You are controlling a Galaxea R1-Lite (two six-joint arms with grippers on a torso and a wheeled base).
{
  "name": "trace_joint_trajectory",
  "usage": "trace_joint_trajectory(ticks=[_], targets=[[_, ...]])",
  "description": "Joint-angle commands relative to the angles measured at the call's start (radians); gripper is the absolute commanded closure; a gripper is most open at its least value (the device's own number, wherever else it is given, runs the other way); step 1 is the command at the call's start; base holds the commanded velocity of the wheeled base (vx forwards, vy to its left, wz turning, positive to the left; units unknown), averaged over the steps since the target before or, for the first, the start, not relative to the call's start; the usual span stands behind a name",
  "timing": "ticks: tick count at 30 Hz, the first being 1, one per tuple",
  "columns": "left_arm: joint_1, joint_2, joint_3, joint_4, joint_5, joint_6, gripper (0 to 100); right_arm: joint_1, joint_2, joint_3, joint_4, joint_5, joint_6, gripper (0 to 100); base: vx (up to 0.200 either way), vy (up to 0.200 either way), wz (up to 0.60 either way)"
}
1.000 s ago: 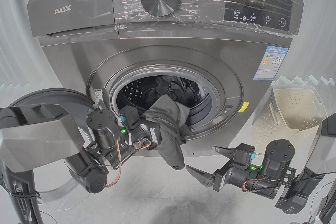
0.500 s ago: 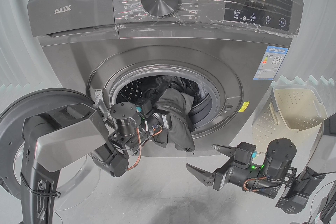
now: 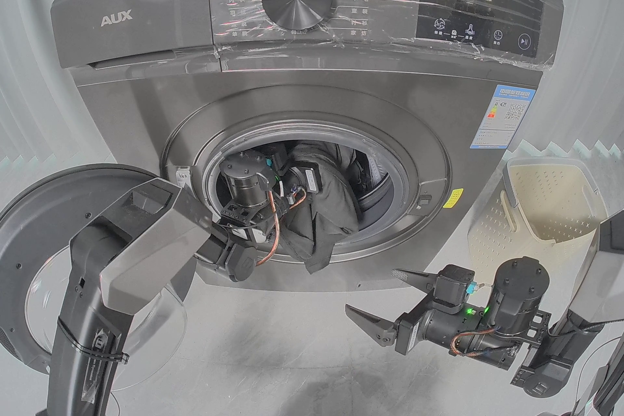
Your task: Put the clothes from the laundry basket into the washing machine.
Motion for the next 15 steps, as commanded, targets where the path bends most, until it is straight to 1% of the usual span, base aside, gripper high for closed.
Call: trace_joint_trajectory(ticks=[1,3,4,5,8,9,10,12,15], targets=[[0.009,0.125,-0.172,0.044,0.030,0.004,100,0.001,0.006,0.002,0.000,0.001,0.001,0,0.000,0.000,0.00],[0.008,0.131,-0.182,0.044,0.031,0.004,100,0.001,0.006,0.002,0.000,0.001,0.001,0,0.000,0.000,0.00],[0.008,0.151,-0.220,0.044,0.036,0.004,100,0.001,0.013,0.000,0.000,0.001,0.001,0,0.000,0.000,0.00],[0.008,0.151,-0.220,0.044,0.036,0.004,100,0.001,0.013,0.000,0.000,0.001,0.001,0,0.000,0.000,0.00],[0.014,0.197,-0.366,0.062,0.087,0.004,100,0.001,0.016,0.002,0.000,0.001,0.001,0,0.000,0.000,0.00],[0.016,0.200,-0.372,0.064,0.090,0.004,100,0.001,0.016,0.002,0.000,0.001,0.001,0,0.000,0.000,0.00],[0.023,0.210,-0.412,0.090,0.114,0.004,100,0.001,0.016,0.002,0.000,0.001,0.001,0,0.000,0.000,0.00],[0.026,0.210,-0.412,0.111,0.122,0.001,100,0.001,0.016,0.005,0.000,0.001,0.001,0,0.000,0.000,0.00],[0.026,0.209,-0.410,0.113,0.122,-0.001,100,0.001,0.016,0.005,0.000,0.001,0.001,0,0.000,0.000,0.00]])
